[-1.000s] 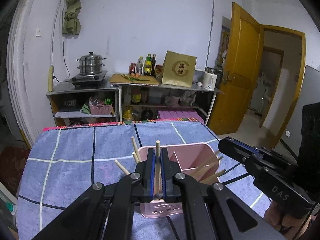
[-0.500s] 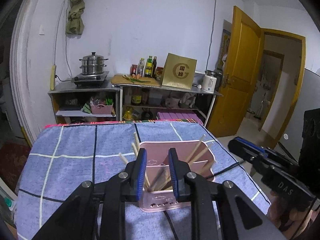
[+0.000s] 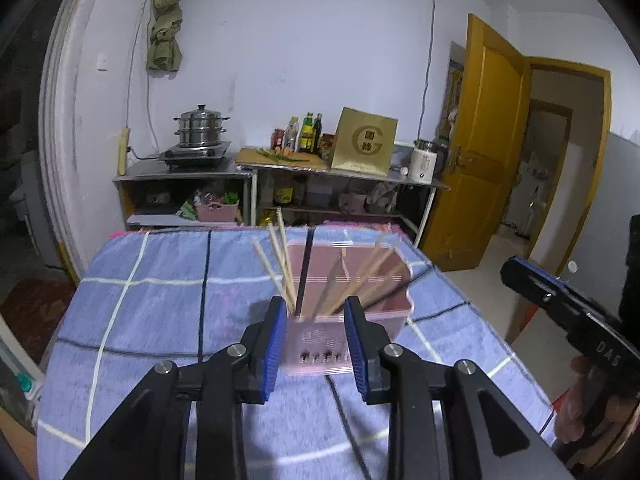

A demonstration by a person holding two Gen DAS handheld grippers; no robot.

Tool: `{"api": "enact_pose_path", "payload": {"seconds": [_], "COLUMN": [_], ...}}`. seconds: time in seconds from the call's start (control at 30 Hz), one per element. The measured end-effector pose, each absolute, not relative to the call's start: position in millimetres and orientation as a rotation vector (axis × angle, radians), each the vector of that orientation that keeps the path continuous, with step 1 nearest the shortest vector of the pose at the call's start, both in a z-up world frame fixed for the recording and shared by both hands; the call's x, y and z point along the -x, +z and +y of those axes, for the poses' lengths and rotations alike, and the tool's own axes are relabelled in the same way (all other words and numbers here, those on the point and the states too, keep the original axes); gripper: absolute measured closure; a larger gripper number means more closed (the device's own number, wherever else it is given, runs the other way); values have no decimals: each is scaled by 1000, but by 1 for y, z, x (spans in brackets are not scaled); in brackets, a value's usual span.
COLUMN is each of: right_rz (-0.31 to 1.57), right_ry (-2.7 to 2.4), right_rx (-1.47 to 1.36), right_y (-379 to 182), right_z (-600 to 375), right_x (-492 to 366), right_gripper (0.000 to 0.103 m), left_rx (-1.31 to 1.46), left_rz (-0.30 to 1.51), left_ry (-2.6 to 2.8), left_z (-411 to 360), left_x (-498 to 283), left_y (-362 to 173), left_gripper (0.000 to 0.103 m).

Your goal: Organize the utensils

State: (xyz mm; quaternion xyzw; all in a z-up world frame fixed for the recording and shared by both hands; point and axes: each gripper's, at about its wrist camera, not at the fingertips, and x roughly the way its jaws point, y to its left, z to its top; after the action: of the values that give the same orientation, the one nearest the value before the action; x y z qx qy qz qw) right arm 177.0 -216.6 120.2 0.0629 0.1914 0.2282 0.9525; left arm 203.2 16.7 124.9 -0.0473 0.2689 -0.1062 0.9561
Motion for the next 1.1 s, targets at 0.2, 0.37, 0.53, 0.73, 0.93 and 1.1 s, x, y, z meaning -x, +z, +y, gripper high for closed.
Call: {"api": "enact_pose_path", "payload": {"seconds": [0.2,0.37,0.53,0.73,0.93,1.1], "right_rz": [400,423,438,432,448,465], "right_ry": [461,452,452,448,450,442], "right_rx": [-104,-73,-62,-32,-10,-2], "right_y": [99,79,64,56,44,36], "right_z": [-215,-212,-209,-203,-195,-192], "right_x": [-141,-115,-93,-67,-49,-42], "right_gripper": [77,77,77,77,77,77], "left_rx": [94,85,84,78,70,51], "left_rz": [561,557,565,549,552,548], "left_ry": [-191,-175,-154,-127,-113,-106], "left_z": [13,8,5,7,9,7], "left_x": [-162,-128,-100,-73,-51,-42], "left_y": [100,82,66,57,45,38], "left_gripper": [73,71,68,68,68,68]}}
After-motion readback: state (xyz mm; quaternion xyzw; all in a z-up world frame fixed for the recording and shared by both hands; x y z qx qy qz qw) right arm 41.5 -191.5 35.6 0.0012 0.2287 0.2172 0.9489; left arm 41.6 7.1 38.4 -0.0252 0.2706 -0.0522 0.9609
